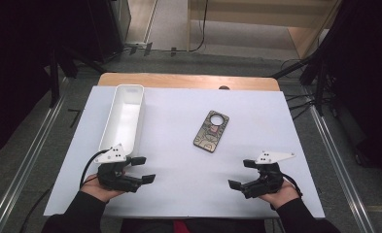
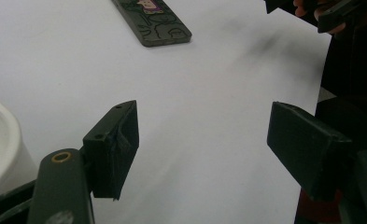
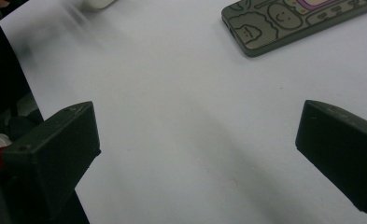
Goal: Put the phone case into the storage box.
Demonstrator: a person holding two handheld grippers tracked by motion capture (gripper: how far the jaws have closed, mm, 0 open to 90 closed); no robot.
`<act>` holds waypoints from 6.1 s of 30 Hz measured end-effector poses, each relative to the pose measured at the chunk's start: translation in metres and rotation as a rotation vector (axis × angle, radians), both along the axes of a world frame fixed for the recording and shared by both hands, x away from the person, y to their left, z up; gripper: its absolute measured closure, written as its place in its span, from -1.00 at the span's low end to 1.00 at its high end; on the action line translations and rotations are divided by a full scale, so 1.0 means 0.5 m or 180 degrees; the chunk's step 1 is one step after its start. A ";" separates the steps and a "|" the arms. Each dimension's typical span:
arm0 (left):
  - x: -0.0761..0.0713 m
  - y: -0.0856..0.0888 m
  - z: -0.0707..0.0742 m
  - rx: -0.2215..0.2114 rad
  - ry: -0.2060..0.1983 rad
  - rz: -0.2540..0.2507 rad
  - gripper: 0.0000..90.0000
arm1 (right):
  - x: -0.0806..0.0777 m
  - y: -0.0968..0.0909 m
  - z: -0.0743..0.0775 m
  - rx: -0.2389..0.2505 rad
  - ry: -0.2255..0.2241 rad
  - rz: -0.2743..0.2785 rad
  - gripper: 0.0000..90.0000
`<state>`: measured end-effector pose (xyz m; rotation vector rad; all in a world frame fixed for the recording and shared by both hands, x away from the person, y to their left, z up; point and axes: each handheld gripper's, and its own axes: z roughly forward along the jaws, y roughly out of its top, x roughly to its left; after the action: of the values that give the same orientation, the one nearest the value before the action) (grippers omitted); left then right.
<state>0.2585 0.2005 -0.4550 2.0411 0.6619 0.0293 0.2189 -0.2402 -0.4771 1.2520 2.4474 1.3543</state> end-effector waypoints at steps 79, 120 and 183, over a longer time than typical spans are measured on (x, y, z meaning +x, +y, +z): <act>0.019 -0.055 0.054 0.0088 0.0130 -0.0041 -0.53 | 0.002 0.007 -0.008 0.0057 0.0022 0.0157 -1.00; 0.089 -0.158 0.051 0.0098 -0.0105 0.0096 -0.53 | -0.004 0.007 -0.012 -0.0004 0.0045 0.0127 -1.00; 0.212 -0.351 0.014 0.0350 -0.0015 0.0372 -0.92 | -0.009 0.001 -0.018 -0.0027 0.0094 0.0060 -1.00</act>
<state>0.3645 0.0249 -0.4481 2.1044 0.7911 0.1414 0.2144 -0.2399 -0.4860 1.2594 2.4881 1.3380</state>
